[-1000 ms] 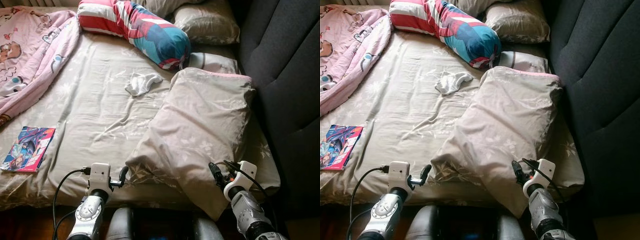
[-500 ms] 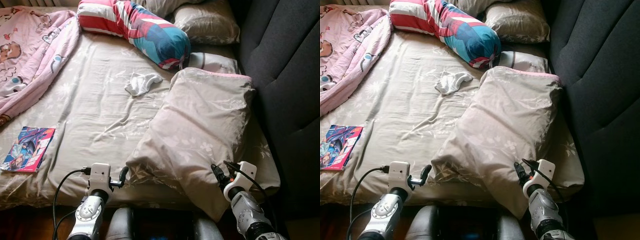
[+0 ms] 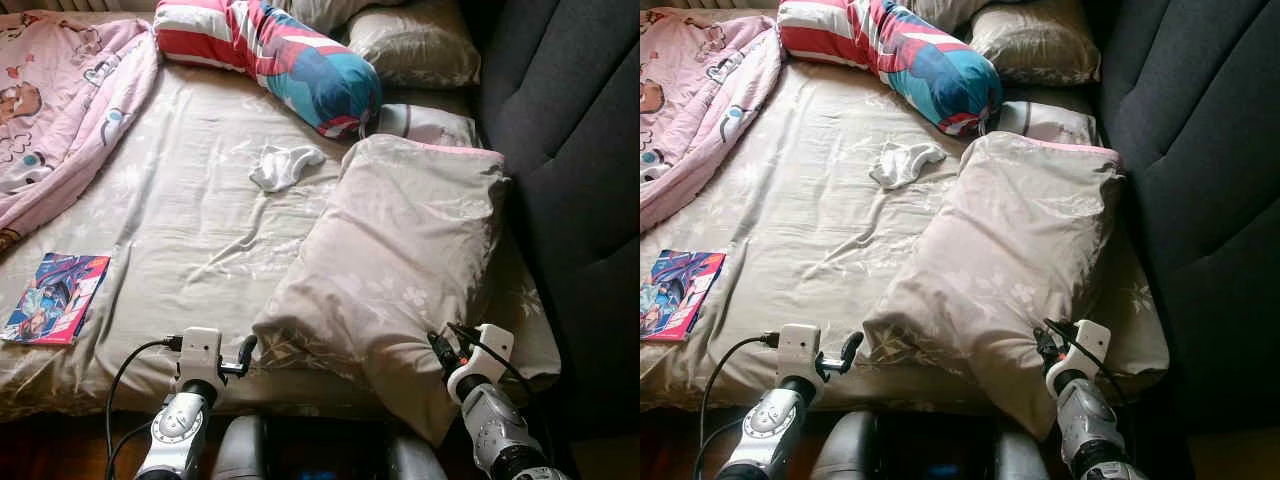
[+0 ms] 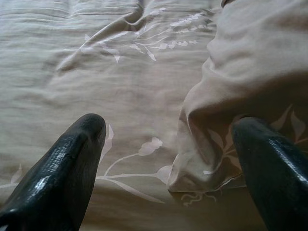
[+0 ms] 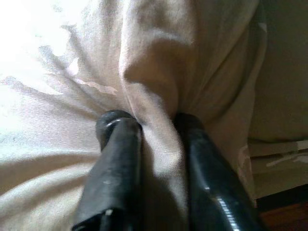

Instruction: Clean up the room

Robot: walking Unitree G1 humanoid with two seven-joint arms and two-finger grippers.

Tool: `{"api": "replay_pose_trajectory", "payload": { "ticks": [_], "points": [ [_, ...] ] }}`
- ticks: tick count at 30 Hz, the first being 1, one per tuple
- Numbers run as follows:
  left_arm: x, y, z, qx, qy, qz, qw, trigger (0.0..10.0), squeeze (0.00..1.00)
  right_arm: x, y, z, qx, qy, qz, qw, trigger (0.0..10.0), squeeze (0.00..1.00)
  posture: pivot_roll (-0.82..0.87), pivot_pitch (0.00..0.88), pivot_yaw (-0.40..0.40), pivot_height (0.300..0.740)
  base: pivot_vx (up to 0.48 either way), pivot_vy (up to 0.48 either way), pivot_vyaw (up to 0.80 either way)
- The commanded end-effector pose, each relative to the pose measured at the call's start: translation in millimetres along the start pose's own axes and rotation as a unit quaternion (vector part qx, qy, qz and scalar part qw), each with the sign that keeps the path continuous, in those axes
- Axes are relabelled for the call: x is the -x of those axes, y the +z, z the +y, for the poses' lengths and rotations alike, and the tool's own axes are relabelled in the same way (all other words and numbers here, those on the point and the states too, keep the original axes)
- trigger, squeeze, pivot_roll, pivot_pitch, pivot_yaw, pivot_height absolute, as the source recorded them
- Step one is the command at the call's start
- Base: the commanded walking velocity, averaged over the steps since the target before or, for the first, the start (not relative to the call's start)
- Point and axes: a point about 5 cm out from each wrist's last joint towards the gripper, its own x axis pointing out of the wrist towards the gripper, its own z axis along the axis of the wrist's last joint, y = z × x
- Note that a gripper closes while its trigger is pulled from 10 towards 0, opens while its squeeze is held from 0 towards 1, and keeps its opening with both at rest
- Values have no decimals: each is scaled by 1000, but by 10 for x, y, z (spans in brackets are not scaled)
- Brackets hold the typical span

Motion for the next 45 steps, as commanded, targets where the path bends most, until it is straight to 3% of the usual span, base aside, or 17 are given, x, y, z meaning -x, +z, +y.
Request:
{"api": "replay_pose_trajectory", "payload": {
  "ticks": [1,23,29,30,34,38,40,43,44,45],
  "points": [
    [58,-90,24,-8,-1,20,1000,10000,0,91,-303,-81,-5,-21,58,998,0,0,70,231,-4,646,0,0,0],
    [61,-104,10,-16,-7,26,1000,10000,0,83,-180,-180,20,-69,31,997,0,0,67,229,-1,646,0,0,0],
    [62,-107,16,-16,-6,27,999,10000,0,66,13,-259,52,-104,-6,993,0,0,59,227,0,646,0,0,0],
    [61,-107,15,-16,-6,28,999,10000,0,66,55,-281,69,-112,-11,991,10000,0,56,227,0,646,0,0,0],
    [56,-105,8,-16,-7,28,999,10000,0,97,375,-459,134,-161,-67,975,10000,0,57,225,-1,646,0,0,0],
    [55,-105,7,-16,-7,28,999,10000,0,176,647,-664,146,-213,-114,959,10000,0,47,223,0,646,0,0,0],
    [52,-106,4,-17,-8,29,999,10000,0,302,873,-891,160,-277,-151,935,10000,0,43,223,1,646,0,0,0],
    [51,-105,2,-17,-9,30,999,10000,0,402,994,-1033,176,-314,-171,917,10000,0,37,223,1,646,0,0,0],
    [48,-106,-7,-16,-11,30,999,10000,0,528,1105,-1186,197,-360,-190,892,10000,0,33,223,3,646,0,0,0],
    [47,-106,-11,-16,-11,30,999,10000,0,572,1138,-1234,202,-376,-196,883,10000,0,33,223,3,646,0,0,0]
  ]
}}
